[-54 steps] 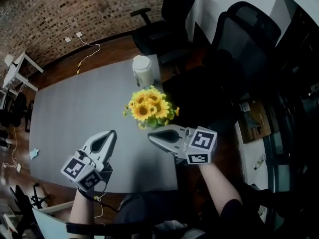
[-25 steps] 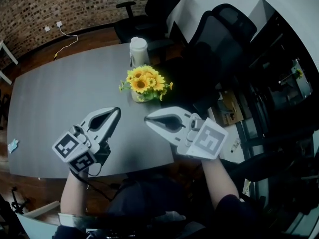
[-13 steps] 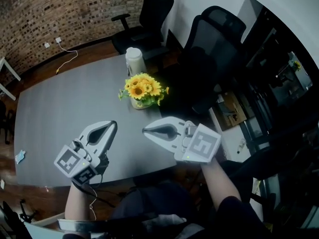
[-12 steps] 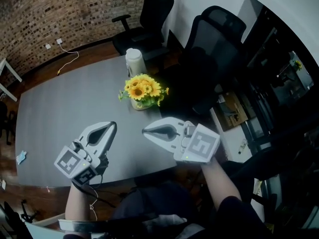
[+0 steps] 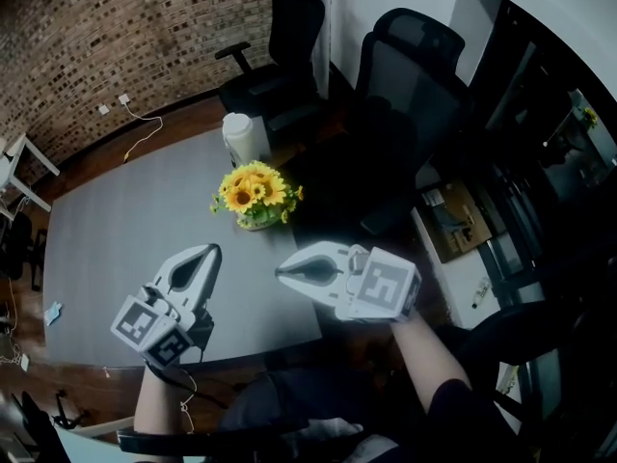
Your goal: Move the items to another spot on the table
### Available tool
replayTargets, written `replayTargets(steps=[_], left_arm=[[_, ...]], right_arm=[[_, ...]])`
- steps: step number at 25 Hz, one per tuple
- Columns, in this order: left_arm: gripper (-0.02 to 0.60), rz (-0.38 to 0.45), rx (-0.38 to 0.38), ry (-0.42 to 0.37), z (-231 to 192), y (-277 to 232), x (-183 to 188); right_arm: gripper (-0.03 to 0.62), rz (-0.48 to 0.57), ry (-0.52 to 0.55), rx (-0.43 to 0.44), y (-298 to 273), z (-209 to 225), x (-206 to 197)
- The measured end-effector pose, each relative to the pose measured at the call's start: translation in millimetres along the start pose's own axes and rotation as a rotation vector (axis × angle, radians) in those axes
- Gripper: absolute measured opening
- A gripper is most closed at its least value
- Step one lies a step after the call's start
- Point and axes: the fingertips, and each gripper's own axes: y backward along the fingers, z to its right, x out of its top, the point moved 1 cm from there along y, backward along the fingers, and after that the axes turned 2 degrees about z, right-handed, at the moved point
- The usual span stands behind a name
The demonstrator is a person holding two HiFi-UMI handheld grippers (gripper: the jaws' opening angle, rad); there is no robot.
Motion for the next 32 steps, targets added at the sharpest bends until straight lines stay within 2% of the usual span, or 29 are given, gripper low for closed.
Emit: replayTargets(steps=[3, 10, 14, 17, 20, 22, 24, 26, 28, 32], left_arm=[[0.023, 0.019, 0.019, 0.033, 7, -7, 3], [0.025, 0.002, 0.046, 0.004, 19, -14, -10], [0.025, 0.028, 0.057, 0.035, 21, -13, -3], [0.025, 0.063, 0.011, 0.108, 33, -18, 5], [0.025, 0.085, -0.062, 0.184, 55, -28, 8], [0.025, 0.072, -0.103, 0.205, 71, -34, 4], [0.025, 0.02, -0.136, 0.208, 86, -38, -9], [0.025, -0.035, -0.177, 0.229, 101, -39, -24], [0.025, -0.056, -0.198, 0.263, 110, -39, -33], [0.028, -0.085, -0.208, 0.297, 118, -36, -44]], right_arm=[[-0.021, 0.005, -0.002, 0.02, 10, 3, -3], [-0.021, 0.014, -0.014, 0.115, 20, 1, -7], [-0.021, 0.047, -0.037, 0.156, 21, 3, 0], [-0.023, 0.094, -0.086, 0.218, 19, -2, 14], [-0.023, 0.089, -0.138, 0.374, 14, -34, 29], [-0.023, 0.05, -0.127, 0.455, 6, -55, 27], [-0.023, 0.003, -0.108, 0.513, -1, -72, 16], [-0.023, -0.049, -0.117, 0.545, -6, -83, 4], [-0.024, -0.077, -0.146, 0.564, -9, -90, -3], [-0.025, -0.071, -0.25, 0.599, -10, -101, -8]])
